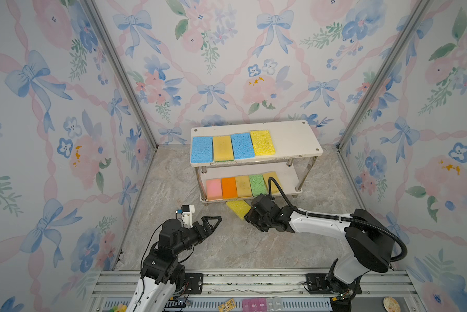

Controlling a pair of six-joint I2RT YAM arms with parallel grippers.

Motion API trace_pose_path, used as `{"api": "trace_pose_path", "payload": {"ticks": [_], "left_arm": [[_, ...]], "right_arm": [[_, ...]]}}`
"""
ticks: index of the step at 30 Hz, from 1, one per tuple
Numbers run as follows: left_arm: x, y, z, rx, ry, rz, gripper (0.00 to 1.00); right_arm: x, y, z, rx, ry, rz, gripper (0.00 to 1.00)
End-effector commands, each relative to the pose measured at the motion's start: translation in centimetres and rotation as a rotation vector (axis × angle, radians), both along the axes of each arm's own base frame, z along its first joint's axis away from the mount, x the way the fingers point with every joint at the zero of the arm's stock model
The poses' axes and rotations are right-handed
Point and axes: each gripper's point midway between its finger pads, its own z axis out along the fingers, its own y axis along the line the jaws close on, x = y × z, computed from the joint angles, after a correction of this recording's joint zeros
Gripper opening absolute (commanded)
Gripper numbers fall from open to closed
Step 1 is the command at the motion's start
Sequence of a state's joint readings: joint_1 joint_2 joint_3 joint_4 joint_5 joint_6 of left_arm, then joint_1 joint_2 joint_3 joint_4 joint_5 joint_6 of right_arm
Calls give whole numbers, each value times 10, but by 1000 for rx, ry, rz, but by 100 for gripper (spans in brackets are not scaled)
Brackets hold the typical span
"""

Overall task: Arrange cleaning sponges on a shelf
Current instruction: Pick up the cleaning sponge at the center of the table.

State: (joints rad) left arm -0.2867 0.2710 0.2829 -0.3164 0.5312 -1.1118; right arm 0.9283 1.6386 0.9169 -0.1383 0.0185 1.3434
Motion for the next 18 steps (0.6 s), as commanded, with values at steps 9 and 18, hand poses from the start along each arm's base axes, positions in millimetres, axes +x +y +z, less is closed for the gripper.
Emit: {"api": "trace_pose_path", "payload": {"ticks": [9, 18], "left_arm": [[0, -1, 2, 15, 4, -21, 98], [-1, -1, -3, 23, 13, -24, 98]], "right_arm": [[21, -3, -18, -65, 2, -29, 50], [29, -3, -28, -94, 7, -39, 50]]}}
